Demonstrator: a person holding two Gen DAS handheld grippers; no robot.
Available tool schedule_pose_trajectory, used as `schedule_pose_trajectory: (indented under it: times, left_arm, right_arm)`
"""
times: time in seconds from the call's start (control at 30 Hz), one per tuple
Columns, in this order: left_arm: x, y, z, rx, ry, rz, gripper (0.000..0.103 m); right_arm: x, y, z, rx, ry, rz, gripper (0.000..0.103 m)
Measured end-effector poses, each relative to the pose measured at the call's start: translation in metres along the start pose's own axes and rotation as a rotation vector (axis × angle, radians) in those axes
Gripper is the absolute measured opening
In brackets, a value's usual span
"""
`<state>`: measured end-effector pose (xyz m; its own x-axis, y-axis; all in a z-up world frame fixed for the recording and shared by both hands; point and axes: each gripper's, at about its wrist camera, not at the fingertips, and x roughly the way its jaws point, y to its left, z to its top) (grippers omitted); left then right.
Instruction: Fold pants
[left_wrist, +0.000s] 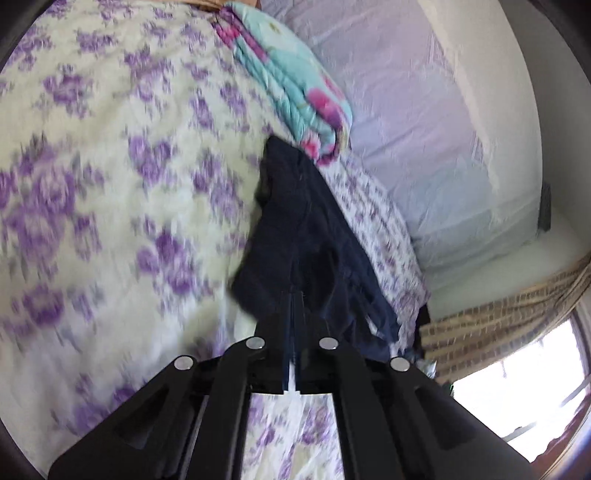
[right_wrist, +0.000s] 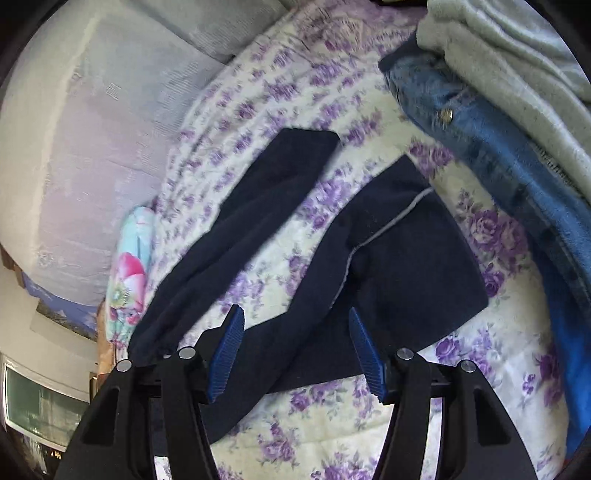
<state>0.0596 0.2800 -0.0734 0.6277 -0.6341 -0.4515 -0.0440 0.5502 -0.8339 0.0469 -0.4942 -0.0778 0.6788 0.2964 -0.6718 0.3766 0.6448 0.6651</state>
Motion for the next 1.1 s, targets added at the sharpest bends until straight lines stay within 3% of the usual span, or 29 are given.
schedule_pose_trajectory:
  times: [0.1, 0.17, 0.2, 0.23, 0.27, 0.37, 0.5, 0.67, 0.73, 0.83, 1.0, 1.03, 1.1]
  left_arm:
    - [0.018, 0.003, -0.02, -0.011, 0.057, -0.018, 0.017]
    - [0.03, 0.003, -0.027, -0.024, 0.092, -0.016, 0.039]
    - [0.034, 0.003, -0.028, -0.023, 0.102, -0.01, 0.042]
    - [0.039, 0.0, -0.03, -0.009, 0.112, -0.001, 0.044]
    - [0.042, -0.003, -0.03, 0.008, 0.119, 0.006, 0.046]
    - [0.047, -0.008, -0.031, 0.021, 0.128, 0.001, 0.057]
    - [0.049, -0.009, -0.027, 0.01, 0.139, 0.003, 0.061]
    - [0.053, -0.014, -0.023, -0.029, 0.137, -0.003, 0.075]
    - [0.056, -0.016, -0.023, -0.031, 0.126, 0.008, 0.078]
    - [0.064, -0.013, -0.017, -0.048, 0.086, 0.012, 0.078]
    - [0.079, -0.011, -0.003, -0.079, 0.044, 0.014, 0.077]
    - [0.082, -0.014, -0.002, -0.067, 0.045, 0.028, 0.071]
    - [0.086, -0.015, -0.001, -0.045, 0.045, 0.063, 0.049]
  right_arm:
    - [0.015, -0.004, 0.008, 0.052, 0.021, -0.015, 0.06]
    - [0.025, -0.001, 0.016, 0.049, 0.031, -0.052, 0.06]
    - [0.031, 0.0, 0.021, 0.042, 0.04, -0.069, 0.058]
    - [0.037, 0.002, 0.025, 0.032, 0.059, -0.094, 0.052]
    - [0.042, 0.002, 0.026, 0.019, 0.071, -0.118, 0.033]
    - [0.042, -0.005, 0.022, -0.018, 0.062, -0.149, 0.012]
    - [0.008, -0.007, 0.008, -0.014, -0.037, -0.035, 0.007]
    - [-0.067, 0.034, 0.012, -0.066, -0.196, 0.232, 0.007]
    - [-0.093, 0.041, 0.004, -0.107, -0.247, 0.291, 0.007]
    - [-0.102, 0.01, -0.018, -0.084, -0.282, 0.233, 0.007]
    - [-0.071, -0.104, -0.055, 0.207, -0.219, 0.107, 0.007]
    - [-0.07, -0.114, -0.059, 0.226, -0.222, 0.095, 0.007]
    - [-0.068, -0.128, -0.064, 0.257, -0.219, 0.118, 0.007]
